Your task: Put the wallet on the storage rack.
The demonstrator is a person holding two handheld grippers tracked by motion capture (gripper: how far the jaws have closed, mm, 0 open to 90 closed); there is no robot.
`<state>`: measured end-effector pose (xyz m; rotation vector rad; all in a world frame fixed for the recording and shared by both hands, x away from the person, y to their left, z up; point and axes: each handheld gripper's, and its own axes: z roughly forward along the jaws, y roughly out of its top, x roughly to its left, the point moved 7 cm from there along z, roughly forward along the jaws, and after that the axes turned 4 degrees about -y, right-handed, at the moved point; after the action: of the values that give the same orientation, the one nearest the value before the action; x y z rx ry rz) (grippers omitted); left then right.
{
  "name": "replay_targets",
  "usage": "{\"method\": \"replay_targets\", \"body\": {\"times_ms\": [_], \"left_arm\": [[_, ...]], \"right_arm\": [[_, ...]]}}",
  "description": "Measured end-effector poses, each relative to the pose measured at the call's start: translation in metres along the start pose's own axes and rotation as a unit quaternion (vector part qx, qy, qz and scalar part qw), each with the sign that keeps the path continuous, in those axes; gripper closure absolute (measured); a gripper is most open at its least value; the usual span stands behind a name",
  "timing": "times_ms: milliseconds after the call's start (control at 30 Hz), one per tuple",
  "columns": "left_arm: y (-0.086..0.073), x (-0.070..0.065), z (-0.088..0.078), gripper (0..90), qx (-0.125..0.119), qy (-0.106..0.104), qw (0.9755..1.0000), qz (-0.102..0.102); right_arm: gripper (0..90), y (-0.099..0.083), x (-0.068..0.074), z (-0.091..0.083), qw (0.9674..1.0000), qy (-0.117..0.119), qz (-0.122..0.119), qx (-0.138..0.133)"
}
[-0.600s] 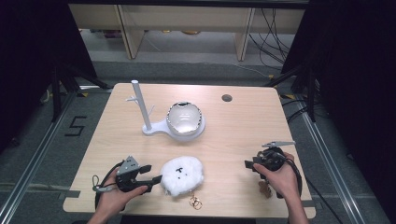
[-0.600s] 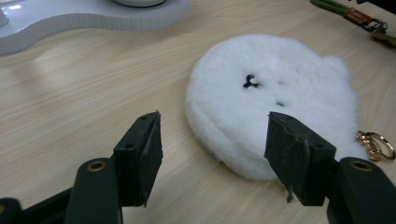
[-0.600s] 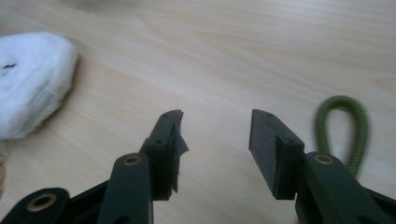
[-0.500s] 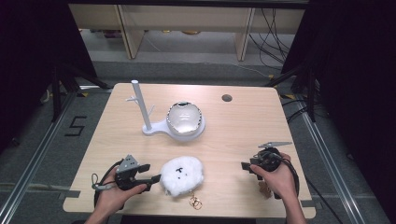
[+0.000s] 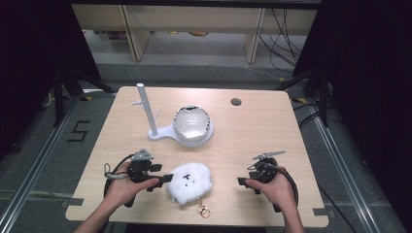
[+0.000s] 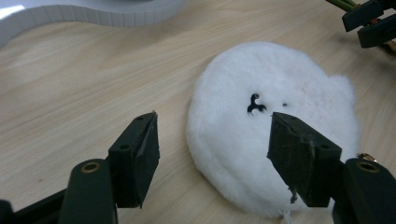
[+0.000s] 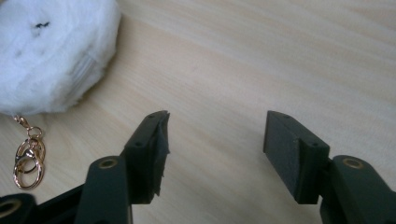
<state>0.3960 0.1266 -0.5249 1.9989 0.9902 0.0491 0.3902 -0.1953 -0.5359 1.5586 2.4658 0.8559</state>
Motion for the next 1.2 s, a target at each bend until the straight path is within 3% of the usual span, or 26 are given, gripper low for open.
{"method": "replay_targets", "body": {"times_ms": [67,100,200,300,367,400,433,600,667,733,767,833,933,1033,1133,1200], "left_arm": [[0.005,-0.003,0.003,33.0,0.002,-0.004,1.0,-0.005],[0.006,-0.003,0.002,33.0,0.01,-0.001,0.9999,0.002],[0.01,-0.007,0.008,33.0,0.015,-0.003,0.9999,-0.005],[0.007,-0.003,0.012,33.0,0.047,0.004,0.9989,0.004],[0.004,0.001,0.015,33.0,0.062,0.009,0.998,0.002],[0.002,0.001,0.017,33.0,0.069,0.009,0.9976,-0.003],[0.0,0.002,0.018,33.0,0.079,0.007,0.9969,-0.004],[-0.002,0.005,0.026,33.0,0.096,0.008,0.9954,-0.004],[-0.003,0.003,0.029,35.1,0.107,0.004,0.994,-0.022],[-0.003,0.002,0.032,36.4,0.113,0.012,0.9931,-0.026],[-0.005,0.006,0.03,36.7,0.143,0.01,0.9897,0.001],[-0.006,0.004,0.032,37.5,0.145,0.007,0.9894,-0.013],[-0.006,0.004,0.033,38.5,0.158,0.013,0.9873,-0.013],[-0.006,0.003,0.035,40.9,0.16,0.01,0.9869,-0.021],[-0.006,0.001,0.036,47.8,0.161,0.001,0.9867,-0.022],[-0.006,0.001,0.036,51.9,0.163,0.002,0.9866,-0.01]], "right_arm": [[42.4,-0.002,0.001,0.0,1.0,0.0,0.004,0.005],[42.8,-0.002,0.002,0.0,1.0,0.0,0.004,-0.006],[43.0,-0.003,0.002,-0.001,0.9999,0.0,0.006,-0.01],[42.8,-0.003,0.002,-0.002,0.9999,-0.003,0.012,-0.008],[42.5,-0.004,0.004,-0.001,0.9998,-0.005,0.017,-0.002],[42.3,-0.003,0.004,0.0,0.9999,0.003,0.005,-0.01],[42.0,-0.004,0.006,0.001,0.9999,0.003,0.013,-0.005],[40.6,-0.004,0.01,0.005,0.9999,0.005,0.01,-0.002],[40.1,-0.005,0.011,0.004,0.9999,0.007,0.013,0.007],[39.7,-0.005,0.012,0.005,0.9998,0.01,0.012,0.012],[39.6,-0.005,0.013,0.004,0.9998,0.01,0.013,0.013],[39.2,-0.005,0.012,0.004,0.9998,0.009,0.011,0.015],[38.5,-0.005,0.013,0.005,0.9998,0.011,0.005,0.016],[38.2,-0.005,0.014,0.004,0.9998,0.013,0.006,0.017],[37.9,-0.005,0.014,0.004,0.9998,0.009,0.005,0.015],[37.8,-0.005,0.014,0.004,0.9997,0.007,0.009,0.021]]}}
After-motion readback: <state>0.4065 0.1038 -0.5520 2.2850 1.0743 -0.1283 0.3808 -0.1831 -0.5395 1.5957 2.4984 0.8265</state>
